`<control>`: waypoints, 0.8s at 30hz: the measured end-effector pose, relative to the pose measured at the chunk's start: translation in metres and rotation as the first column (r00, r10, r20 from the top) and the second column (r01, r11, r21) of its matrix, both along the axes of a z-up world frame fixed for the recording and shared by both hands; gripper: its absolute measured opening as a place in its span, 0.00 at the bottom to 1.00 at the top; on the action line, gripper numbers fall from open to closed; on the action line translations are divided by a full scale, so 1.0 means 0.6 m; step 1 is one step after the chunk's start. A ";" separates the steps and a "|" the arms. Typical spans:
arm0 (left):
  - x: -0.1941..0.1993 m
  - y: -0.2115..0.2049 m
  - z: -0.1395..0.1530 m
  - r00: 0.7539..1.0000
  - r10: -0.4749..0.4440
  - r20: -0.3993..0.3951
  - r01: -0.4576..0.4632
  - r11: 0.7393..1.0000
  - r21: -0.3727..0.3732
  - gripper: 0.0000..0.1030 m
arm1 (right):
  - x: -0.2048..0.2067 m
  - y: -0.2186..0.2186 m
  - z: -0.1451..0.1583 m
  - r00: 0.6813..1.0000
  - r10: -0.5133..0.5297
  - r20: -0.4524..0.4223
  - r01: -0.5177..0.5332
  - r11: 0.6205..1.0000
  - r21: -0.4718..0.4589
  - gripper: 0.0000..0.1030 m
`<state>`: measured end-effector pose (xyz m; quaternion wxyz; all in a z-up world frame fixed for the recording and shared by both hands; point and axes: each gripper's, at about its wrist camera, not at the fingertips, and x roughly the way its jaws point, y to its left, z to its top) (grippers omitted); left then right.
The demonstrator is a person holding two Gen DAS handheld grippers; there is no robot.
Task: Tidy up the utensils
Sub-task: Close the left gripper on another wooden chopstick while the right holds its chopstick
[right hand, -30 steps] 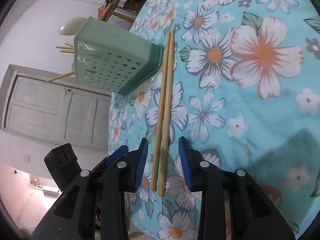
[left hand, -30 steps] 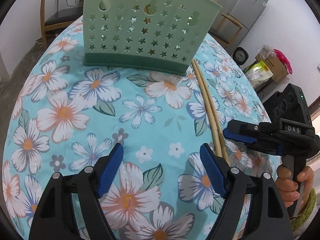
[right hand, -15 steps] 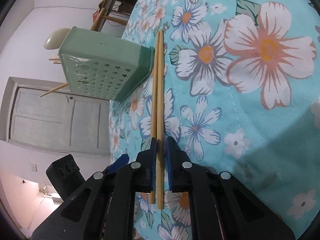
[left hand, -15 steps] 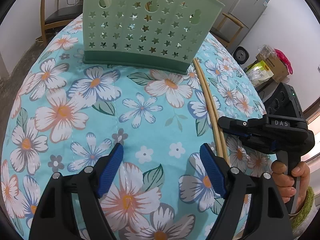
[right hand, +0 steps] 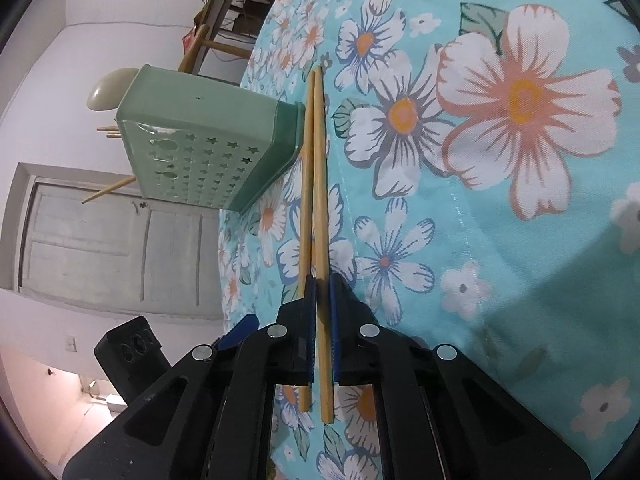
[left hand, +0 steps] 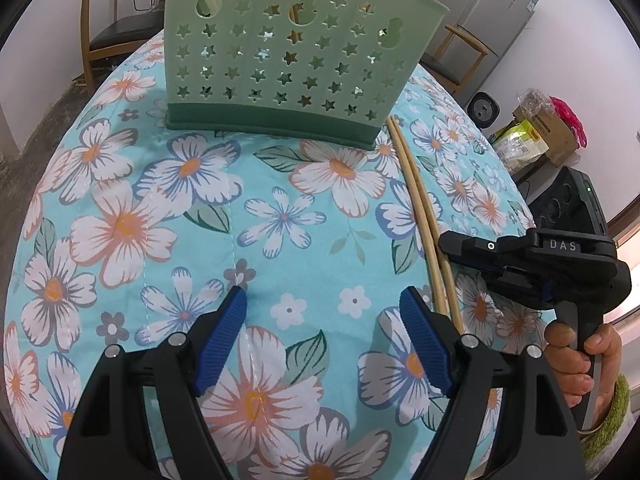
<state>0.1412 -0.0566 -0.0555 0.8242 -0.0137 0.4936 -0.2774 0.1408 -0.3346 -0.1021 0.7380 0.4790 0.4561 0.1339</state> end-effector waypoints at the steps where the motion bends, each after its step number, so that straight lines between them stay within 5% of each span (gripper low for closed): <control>1: 0.000 0.000 0.001 1.000 0.000 0.003 0.000 1.000 0.000 0.74 | -0.003 -0.003 0.001 1.000 -0.006 -0.001 0.006 1.000 -0.003 0.04; 12: -0.004 -0.041 0.020 0.996 -0.087 0.021 0.088 0.994 -0.071 0.73 | -0.083 -0.065 0.009 0.995 -0.102 -0.019 0.101 0.993 -0.061 0.05; 17: -0.012 -0.092 0.021 0.981 -0.191 0.026 0.193 0.977 -0.092 0.59 | -0.095 -0.070 0.007 0.993 -0.117 -0.021 0.115 0.991 -0.065 0.05; 24: -0.007 -0.135 -0.004 0.978 -0.209 0.010 0.209 0.978 0.005 0.22 | -0.093 -0.065 0.010 0.994 -0.112 -0.019 0.110 0.990 -0.089 0.05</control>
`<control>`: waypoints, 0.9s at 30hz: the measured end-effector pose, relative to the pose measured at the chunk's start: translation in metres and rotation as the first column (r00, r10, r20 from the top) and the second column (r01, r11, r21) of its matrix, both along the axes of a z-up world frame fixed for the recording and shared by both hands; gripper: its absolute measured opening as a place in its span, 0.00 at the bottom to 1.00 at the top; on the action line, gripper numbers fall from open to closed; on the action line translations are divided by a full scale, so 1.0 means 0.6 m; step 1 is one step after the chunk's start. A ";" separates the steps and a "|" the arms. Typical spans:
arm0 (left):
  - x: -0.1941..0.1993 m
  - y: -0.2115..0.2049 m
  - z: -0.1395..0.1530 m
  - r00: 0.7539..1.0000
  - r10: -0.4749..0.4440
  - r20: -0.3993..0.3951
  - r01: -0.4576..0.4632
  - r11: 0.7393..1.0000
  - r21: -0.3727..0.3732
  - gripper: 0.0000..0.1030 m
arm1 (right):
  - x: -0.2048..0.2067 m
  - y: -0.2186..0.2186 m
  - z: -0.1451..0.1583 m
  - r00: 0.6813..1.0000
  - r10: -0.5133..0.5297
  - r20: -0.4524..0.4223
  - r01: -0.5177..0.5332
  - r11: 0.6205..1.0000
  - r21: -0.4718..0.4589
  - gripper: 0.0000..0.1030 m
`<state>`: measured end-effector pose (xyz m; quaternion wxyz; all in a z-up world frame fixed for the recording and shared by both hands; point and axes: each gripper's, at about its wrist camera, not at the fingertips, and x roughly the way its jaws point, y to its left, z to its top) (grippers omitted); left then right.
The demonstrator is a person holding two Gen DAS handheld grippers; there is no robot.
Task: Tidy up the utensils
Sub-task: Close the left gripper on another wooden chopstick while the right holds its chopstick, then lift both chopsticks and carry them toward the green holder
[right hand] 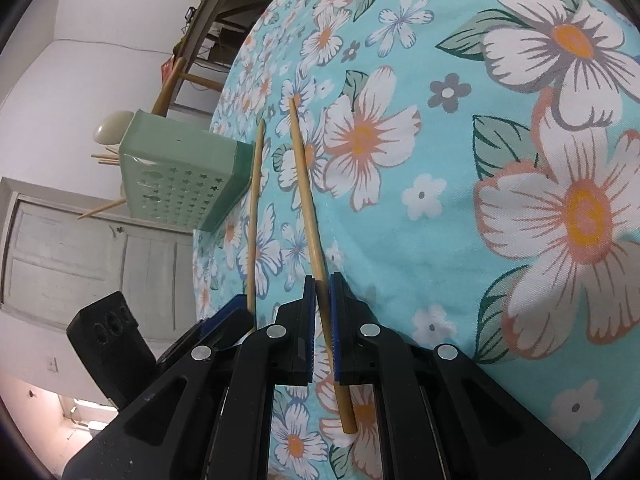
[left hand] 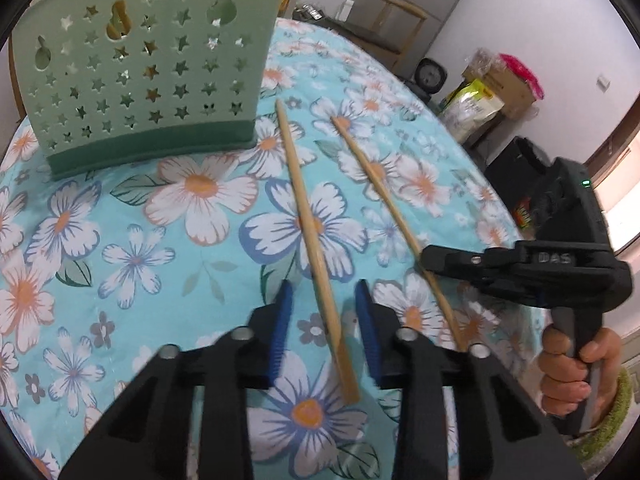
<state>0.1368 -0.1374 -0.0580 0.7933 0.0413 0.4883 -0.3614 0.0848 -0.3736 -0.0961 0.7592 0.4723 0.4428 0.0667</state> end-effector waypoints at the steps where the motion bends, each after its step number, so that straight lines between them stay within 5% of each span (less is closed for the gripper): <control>1: 0.001 0.000 -0.003 1.000 0.010 0.003 -0.010 1.000 0.008 0.15 | 0.000 0.001 0.000 1.000 -0.001 0.001 0.001 1.000 0.000 0.05; 4: 0.002 0.005 -0.005 1.000 0.027 0.000 -0.027 1.000 0.013 0.07 | 0.002 0.005 0.002 1.000 0.000 0.003 0.000 1.000 -0.007 0.05; 17: -0.046 0.091 0.009 0.996 0.070 -0.058 -0.067 0.997 0.037 0.06 | 0.013 0.014 0.009 1.000 0.019 0.002 -0.019 0.999 -0.032 0.05; 27: -0.076 0.198 0.005 0.966 0.231 -0.119 -0.227 0.973 0.045 0.06 | 0.020 0.028 0.014 0.999 0.045 -0.004 -0.045 0.997 -0.057 0.05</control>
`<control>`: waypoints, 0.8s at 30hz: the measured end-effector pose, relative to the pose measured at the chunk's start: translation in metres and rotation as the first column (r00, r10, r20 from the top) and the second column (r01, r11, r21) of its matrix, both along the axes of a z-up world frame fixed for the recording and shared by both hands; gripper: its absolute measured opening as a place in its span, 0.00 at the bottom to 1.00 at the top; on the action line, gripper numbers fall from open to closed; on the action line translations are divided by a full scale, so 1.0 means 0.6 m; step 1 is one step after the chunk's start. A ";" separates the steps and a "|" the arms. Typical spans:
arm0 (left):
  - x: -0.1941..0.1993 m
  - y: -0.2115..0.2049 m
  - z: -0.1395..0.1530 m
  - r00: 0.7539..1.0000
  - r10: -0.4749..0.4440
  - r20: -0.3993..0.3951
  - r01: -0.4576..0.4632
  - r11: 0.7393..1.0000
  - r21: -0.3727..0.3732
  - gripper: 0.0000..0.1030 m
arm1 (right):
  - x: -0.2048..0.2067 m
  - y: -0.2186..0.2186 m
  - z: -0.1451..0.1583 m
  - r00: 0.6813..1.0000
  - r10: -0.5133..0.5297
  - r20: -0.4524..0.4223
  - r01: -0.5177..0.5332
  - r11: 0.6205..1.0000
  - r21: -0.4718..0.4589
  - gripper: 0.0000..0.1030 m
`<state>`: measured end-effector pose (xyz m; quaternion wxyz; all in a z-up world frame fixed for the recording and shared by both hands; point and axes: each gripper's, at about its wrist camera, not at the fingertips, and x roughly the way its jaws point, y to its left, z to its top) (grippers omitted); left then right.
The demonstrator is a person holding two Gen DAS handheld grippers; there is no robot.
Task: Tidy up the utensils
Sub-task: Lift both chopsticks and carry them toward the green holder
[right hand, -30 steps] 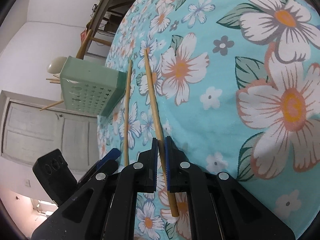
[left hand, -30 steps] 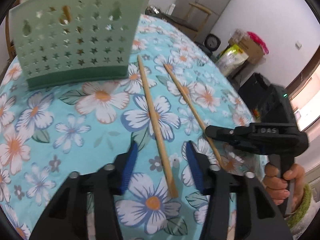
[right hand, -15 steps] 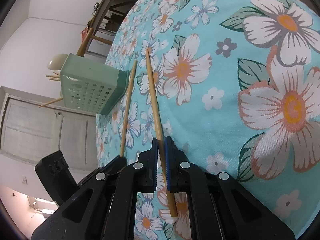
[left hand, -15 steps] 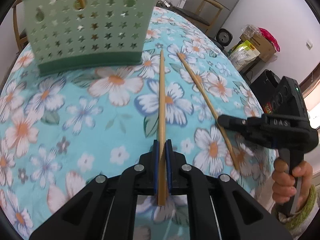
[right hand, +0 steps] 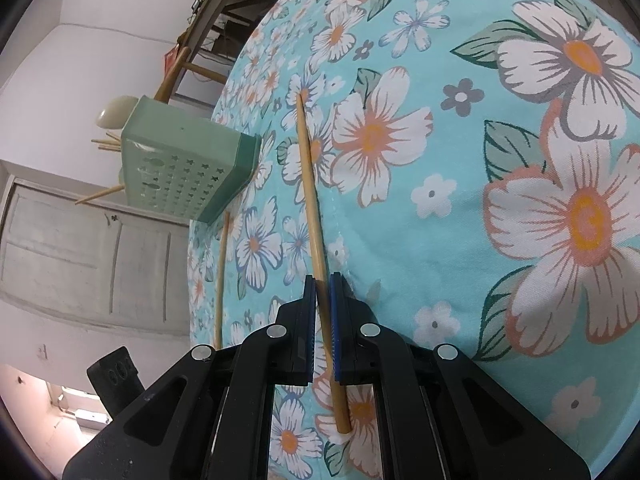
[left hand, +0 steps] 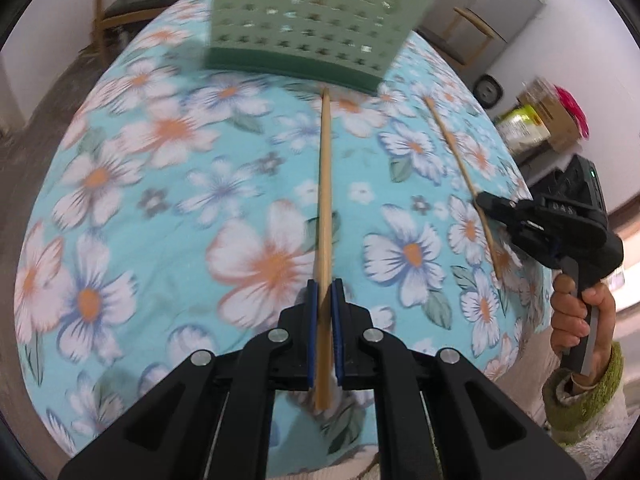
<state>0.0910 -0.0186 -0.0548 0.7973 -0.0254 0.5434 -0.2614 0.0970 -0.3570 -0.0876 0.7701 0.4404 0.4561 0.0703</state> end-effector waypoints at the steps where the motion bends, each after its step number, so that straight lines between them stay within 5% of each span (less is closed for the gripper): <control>1: -0.001 0.006 -0.001 1.000 0.018 -0.005 -0.018 1.000 -0.003 0.06 | 0.000 0.003 0.001 1.000 0.007 -0.002 -0.007 1.000 -0.003 0.05; 9: -0.005 0.010 -0.006 0.998 0.032 -0.048 -0.032 1.000 0.000 0.07 | -0.006 0.038 0.012 0.994 0.103 -0.033 -0.105 0.992 -0.064 0.04; 16: 0.010 0.003 0.005 0.999 -0.001 -0.032 0.001 1.000 0.003 0.31 | 0.002 0.051 0.020 0.990 0.133 -0.043 -0.137 0.987 -0.089 0.20; 24: 0.047 -0.011 -0.003 1.000 -0.003 0.016 0.003 1.000 0.023 0.33 | 0.037 0.066 0.031 0.986 0.158 -0.043 -0.163 0.970 -0.182 0.25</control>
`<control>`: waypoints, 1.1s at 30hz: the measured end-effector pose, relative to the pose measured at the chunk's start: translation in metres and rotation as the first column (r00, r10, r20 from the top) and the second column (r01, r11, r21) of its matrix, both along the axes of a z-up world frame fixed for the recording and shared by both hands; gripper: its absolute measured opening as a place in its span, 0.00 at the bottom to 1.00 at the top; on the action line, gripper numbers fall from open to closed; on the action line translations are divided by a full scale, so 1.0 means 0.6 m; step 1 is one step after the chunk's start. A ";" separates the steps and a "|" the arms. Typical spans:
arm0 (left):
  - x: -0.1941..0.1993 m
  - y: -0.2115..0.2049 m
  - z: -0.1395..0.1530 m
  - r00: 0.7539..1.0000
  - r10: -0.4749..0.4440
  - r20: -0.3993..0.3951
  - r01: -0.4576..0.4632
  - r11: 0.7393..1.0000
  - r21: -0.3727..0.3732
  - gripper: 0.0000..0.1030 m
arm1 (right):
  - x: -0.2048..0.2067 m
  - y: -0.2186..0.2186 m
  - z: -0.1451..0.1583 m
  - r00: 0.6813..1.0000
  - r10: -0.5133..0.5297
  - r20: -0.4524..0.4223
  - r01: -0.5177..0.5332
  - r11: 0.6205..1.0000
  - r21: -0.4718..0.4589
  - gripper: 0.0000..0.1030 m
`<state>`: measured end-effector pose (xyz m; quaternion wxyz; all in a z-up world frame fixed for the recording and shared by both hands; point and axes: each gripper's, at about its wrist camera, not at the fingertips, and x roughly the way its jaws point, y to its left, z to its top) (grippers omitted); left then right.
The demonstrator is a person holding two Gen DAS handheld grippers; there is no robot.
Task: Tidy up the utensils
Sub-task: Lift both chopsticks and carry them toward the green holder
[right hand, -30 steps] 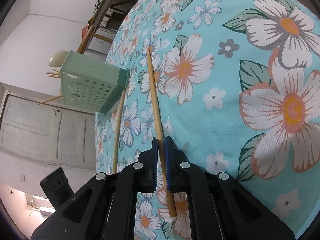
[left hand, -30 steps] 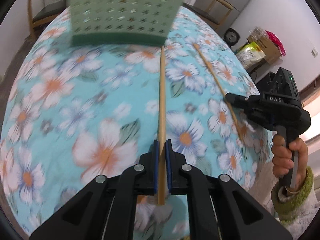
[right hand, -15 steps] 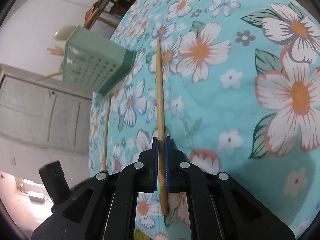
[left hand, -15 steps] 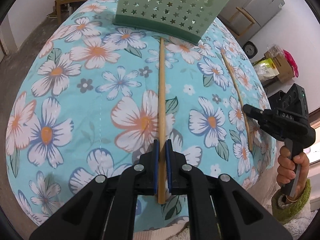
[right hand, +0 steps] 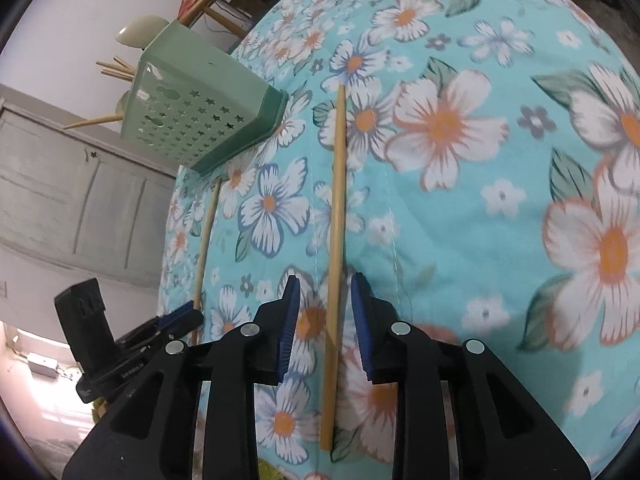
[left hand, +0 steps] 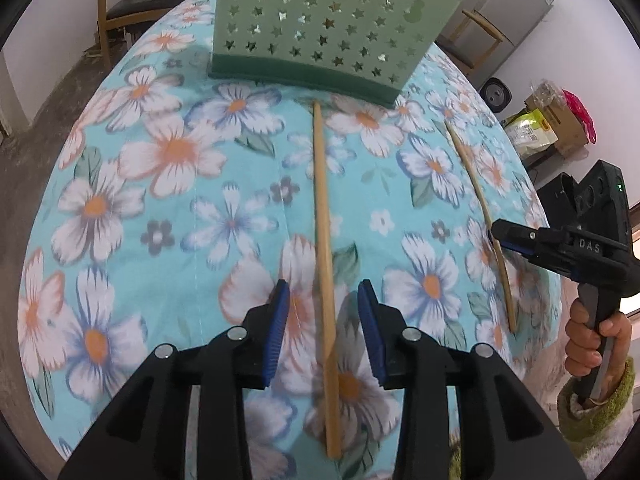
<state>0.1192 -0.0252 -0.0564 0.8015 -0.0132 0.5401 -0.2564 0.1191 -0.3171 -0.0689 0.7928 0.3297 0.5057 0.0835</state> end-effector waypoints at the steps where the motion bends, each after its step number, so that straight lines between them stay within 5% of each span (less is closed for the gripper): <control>1: 0.005 -0.003 0.000 1.000 0.000 0.004 0.000 1.000 0.001 0.33 | 0.007 -0.001 0.000 1.000 0.001 0.001 -0.001 1.000 -0.007 0.25; 14: 0.103 -0.053 0.002 0.998 0.007 0.069 -0.009 1.000 0.027 0.33 | 0.082 -0.017 0.003 1.000 -0.008 0.030 0.009 0.999 -0.051 0.25; 28: 0.145 -0.084 -0.003 0.986 0.060 0.154 -0.074 0.994 0.087 0.07 | 0.134 -0.028 -0.003 0.996 -0.069 0.053 0.073 0.993 -0.088 0.05; 33: 0.144 -0.089 0.005 0.981 0.075 0.179 -0.095 0.990 0.102 0.06 | 0.126 -0.026 0.005 0.995 -0.076 0.067 0.082 0.993 -0.083 0.05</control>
